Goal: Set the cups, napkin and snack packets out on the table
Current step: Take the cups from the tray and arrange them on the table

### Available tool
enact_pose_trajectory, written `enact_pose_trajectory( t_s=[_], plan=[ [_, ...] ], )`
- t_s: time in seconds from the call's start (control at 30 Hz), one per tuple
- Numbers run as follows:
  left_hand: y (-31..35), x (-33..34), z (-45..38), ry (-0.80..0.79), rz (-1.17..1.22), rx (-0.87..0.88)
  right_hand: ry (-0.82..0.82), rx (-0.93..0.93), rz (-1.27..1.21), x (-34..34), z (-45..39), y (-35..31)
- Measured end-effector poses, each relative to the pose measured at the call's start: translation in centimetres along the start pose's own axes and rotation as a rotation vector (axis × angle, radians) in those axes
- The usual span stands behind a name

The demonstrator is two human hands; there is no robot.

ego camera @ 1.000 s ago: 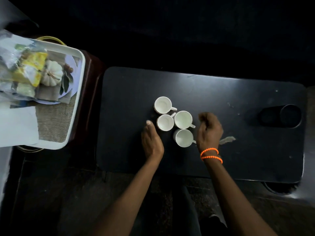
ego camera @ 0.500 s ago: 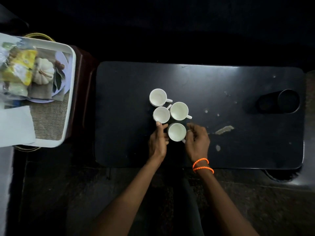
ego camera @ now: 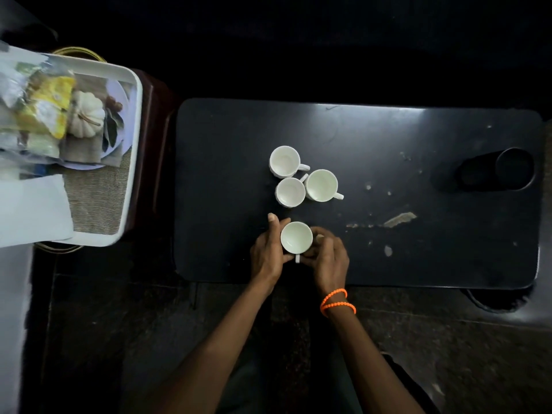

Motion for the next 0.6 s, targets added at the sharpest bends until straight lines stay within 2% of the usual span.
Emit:
enact_pose_trajectory(
  t_s=[0.43, 0.6],
  plan=[
    [-2.8, -2.1, 1.3, 0.047, -0.079, 0.054, -0.012, 0.071, -0.049, 0.5, 2.2, 3.0],
    [-3.2, -2.2, 1.5, 0.069, -0.085, 0.069, -0.024, 0.033, -0.042, 0.7, 2.2, 3.6]
  ],
)
Point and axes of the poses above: each hand's wrist, its own z-axis away from the middle knuckle, its own x-axis out of the palm, y = z × x, the point moved 3 cm from there along -z, towards the middle knuckle, and after that the axes turned 8 degrees about z, right-handed, at the moved point
